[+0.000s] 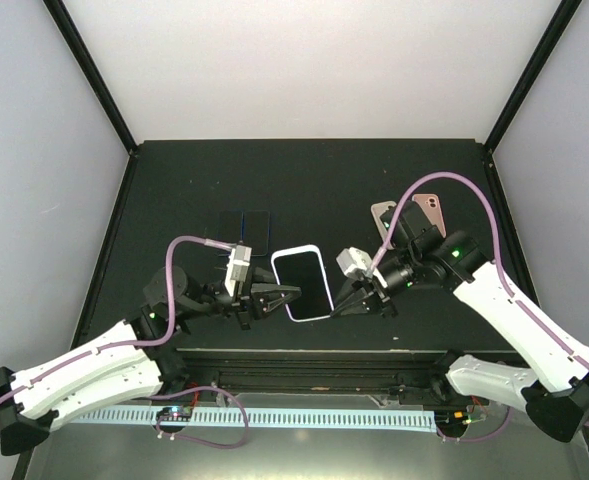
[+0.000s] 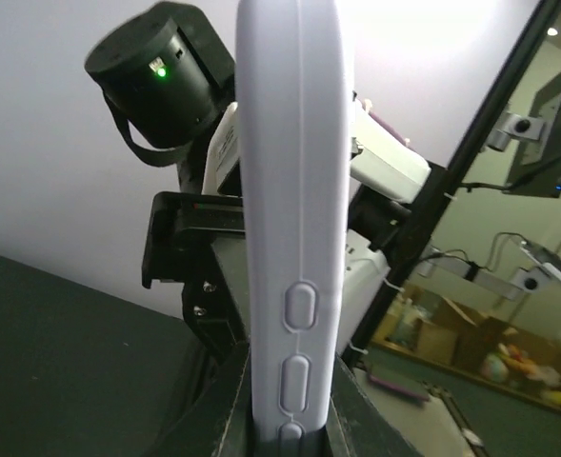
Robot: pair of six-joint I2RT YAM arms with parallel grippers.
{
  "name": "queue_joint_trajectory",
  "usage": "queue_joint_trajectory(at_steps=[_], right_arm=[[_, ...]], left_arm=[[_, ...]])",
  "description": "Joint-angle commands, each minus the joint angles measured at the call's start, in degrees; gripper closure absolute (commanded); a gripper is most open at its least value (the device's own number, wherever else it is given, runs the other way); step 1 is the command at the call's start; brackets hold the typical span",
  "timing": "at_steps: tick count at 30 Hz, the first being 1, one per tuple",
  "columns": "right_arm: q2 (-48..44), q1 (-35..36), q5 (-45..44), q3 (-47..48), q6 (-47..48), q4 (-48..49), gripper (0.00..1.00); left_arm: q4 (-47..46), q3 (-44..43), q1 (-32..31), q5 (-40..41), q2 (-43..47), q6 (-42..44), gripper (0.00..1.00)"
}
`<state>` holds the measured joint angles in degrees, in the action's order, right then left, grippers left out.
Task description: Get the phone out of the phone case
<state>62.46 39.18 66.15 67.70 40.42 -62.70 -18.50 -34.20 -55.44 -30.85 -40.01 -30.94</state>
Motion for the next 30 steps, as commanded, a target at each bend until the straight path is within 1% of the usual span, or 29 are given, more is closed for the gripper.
queue_joint_trajectory(at_steps=[1, 3, 7, 10, 13, 15, 19, 20, 24, 26, 28, 30], right_arm=[[-1.68, 1.85, -0.07, 2.54, 9.31, -2.54, 0.92], [-2.63, 2.0, -1.25, 2.27, 8.95, -0.46, 0.92], [-4.66, 2.04, -3.65, 0.04, 5.84, 6.52, 0.93], [-4.16, 2.03, -4.16, 0.07, 5.03, 8.17, 0.95], [-3.01, 1.98, -5.02, 0.87, 2.91, 9.65, 0.97], [-2.71, 1.89, -6.38, 0.54, -0.64, 12.94, 0.99], [-3.22, 1.91, -6.7, -0.64, -4.97, 16.95, 0.97], [-3.59, 1.94, -6.62, -0.9, -5.03, 16.79, 0.93], [-5.93, 1.94, -6.94, -1.19, -1.42, 10.83, 0.65], [-8.11, 1.9, -6.25, -2.2, -0.48, 8.61, 0.54], [-9.95, 1.95, -5.81, -3.49, -1.32, 8.11, 0.5], [-10.73, 1.92, -5.98, -4.68, -4.92, 10.11, 0.5]], left_arm=[[-0.19, -7.98, 0.31, -6.19, -1.6, -5.42, 0.98], [2.24, -9.42, 0.33, -6.8, -2.23, -5.7, 0.98], [-3.78, -8.2, 0.32, -9.35, -2.15, -10.67, 0.98], [-5.65, -7.81, 0.31, -9.97, -1.69, -12.45, 0.98], [-5.79, -8.01, 0.25, -10.62, -1.22, -13.3, 0.98], [-5.47, -8.34, 0.33, -11.12, -1.12, -13.58, 0.98], [-2.96, -8.78, 0.28, -10.42, -0.3, -11.66, 0.98], [-2.09, -8.78, 0.32, -9.71, 0.19, -10.81, 0.98], [4.07, -8.76, 0.34, -3.98, 2.77, -5.81, 0.98], [7.8, -9.09, 0.46, -0.63, 3.82, -2.13, 0.98], [10.79, -9.53, 0.47, 1.58, 4.12, 0.58, 0.98], [12.2, -9.62, 0.51, 2.68, 3.67, 2.01, 0.98]])
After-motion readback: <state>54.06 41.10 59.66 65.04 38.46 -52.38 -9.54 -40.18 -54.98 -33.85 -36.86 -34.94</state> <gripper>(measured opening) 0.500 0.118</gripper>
